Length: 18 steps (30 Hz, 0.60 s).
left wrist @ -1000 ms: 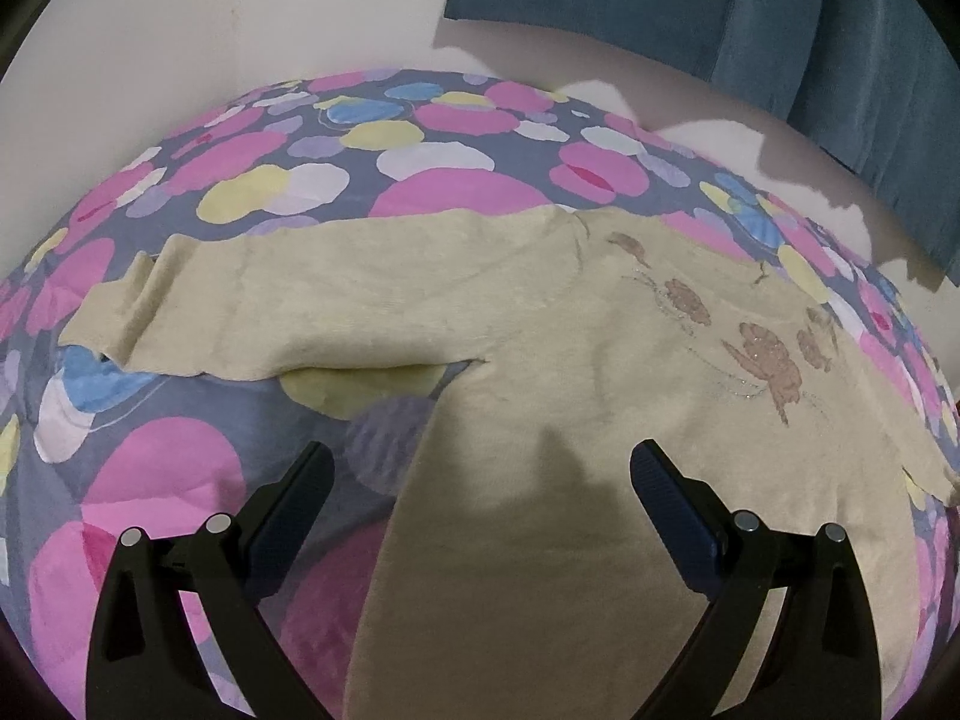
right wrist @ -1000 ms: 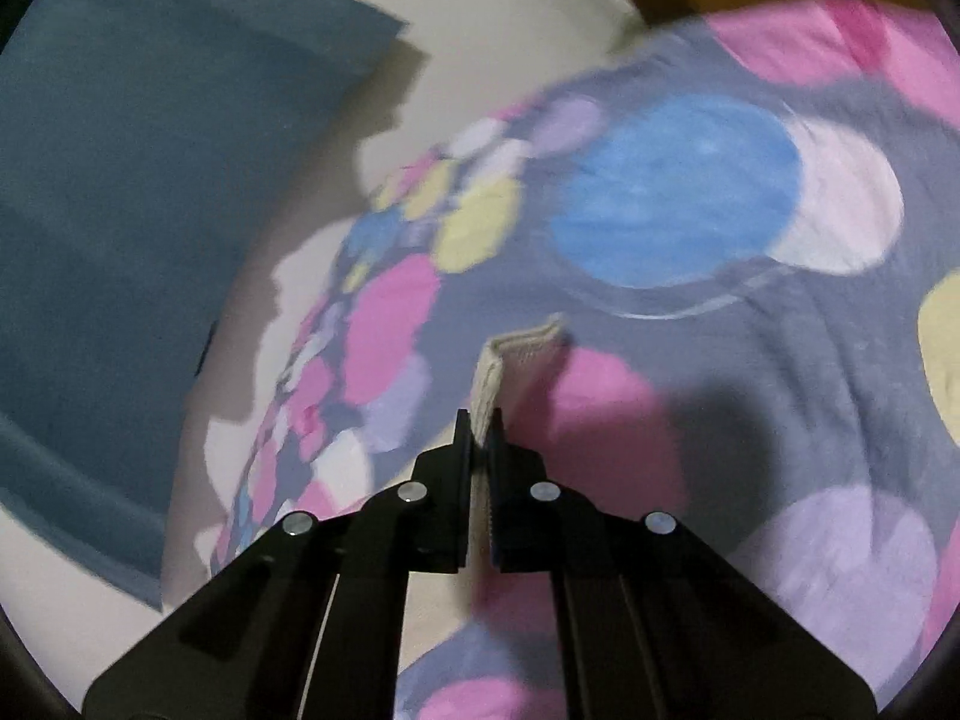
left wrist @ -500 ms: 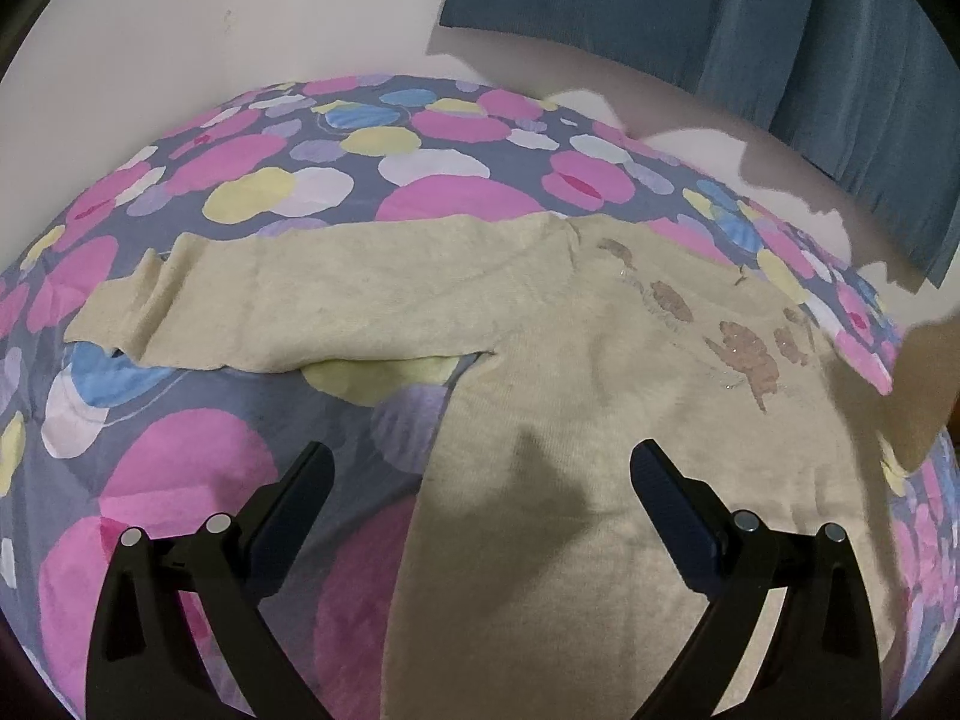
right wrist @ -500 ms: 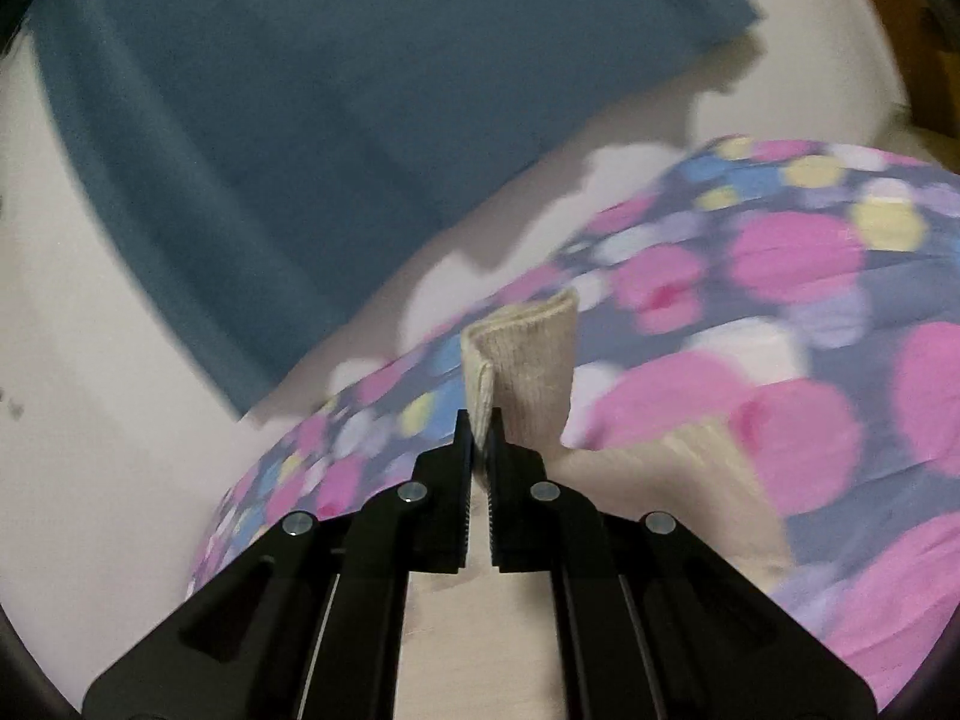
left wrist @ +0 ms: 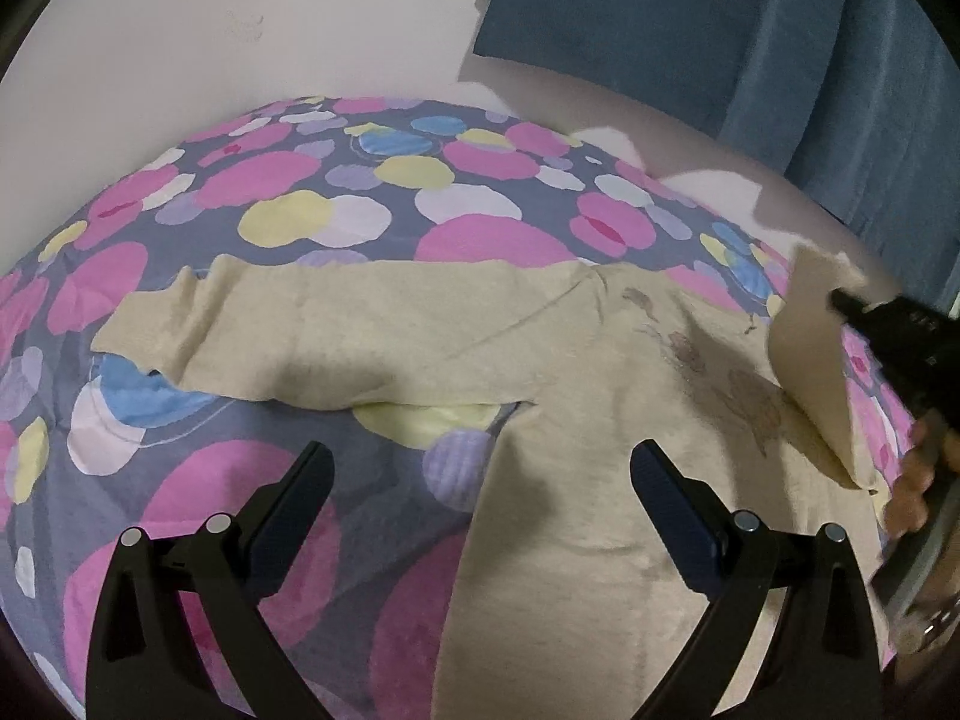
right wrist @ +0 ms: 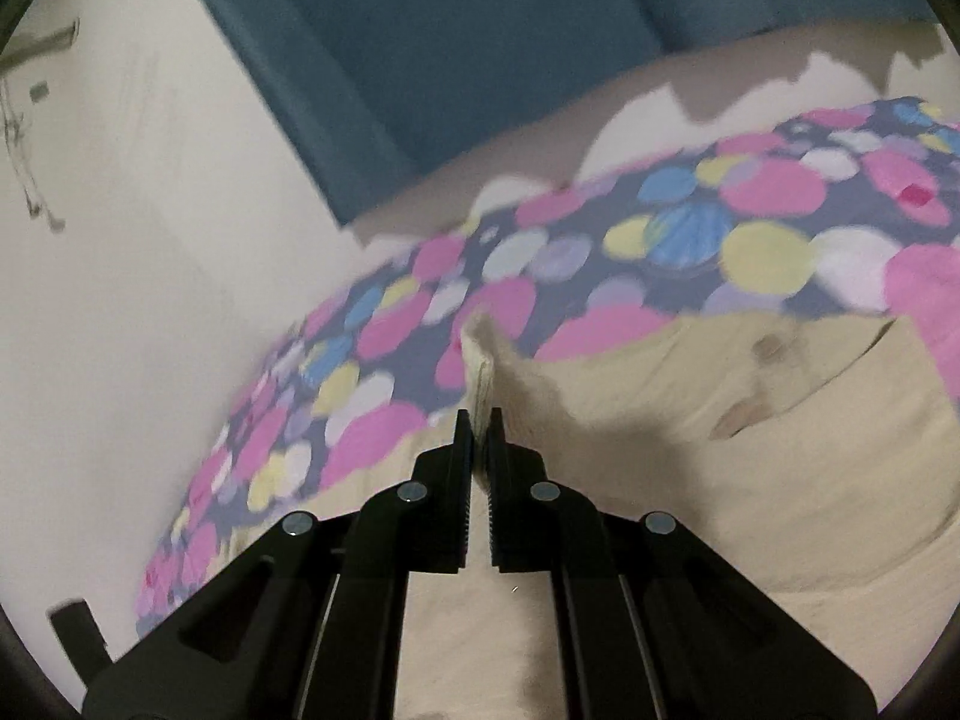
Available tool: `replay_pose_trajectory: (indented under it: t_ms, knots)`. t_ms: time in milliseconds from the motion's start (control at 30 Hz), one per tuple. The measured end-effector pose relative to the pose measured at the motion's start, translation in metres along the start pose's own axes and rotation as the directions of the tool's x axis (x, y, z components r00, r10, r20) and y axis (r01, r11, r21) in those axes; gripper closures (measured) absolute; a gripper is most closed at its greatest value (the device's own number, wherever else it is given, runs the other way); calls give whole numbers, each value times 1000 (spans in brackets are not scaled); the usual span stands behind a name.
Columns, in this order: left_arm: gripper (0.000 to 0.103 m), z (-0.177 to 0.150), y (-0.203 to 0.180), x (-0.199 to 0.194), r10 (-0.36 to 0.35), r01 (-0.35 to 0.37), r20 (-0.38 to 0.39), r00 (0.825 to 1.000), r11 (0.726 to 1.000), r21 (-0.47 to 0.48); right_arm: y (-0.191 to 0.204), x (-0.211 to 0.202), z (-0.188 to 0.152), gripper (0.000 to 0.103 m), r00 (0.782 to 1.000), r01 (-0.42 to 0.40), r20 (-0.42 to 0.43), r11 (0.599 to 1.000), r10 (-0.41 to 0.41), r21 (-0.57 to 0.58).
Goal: Fold small clothes
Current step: 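Lift the sleeve with the right gripper and lay it across the sweater body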
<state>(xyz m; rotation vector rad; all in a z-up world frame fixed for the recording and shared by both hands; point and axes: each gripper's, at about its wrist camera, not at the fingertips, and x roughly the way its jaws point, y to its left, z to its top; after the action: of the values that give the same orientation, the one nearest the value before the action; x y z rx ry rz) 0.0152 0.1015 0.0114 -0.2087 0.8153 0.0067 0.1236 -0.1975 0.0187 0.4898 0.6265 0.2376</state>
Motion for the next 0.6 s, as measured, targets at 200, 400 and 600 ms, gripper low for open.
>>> replay_pose_trajectory:
  t_ms: [200,400,600]
  knots:
    - [5,0,1,1,2,-2,-4,1000,1000,-3,12,38,-28,99,995,-12,-98,999,8,-40]
    - [5,-2,1,3,1,-2,-12,1000,1000,-3,18,65,-48,99,983,-3,-182,997,-10,-72]
    - [5,-5,-1,6,0,0,-24,1000,1000,4,22,87,-65,99,959,-2,-282,995,-28,-103]
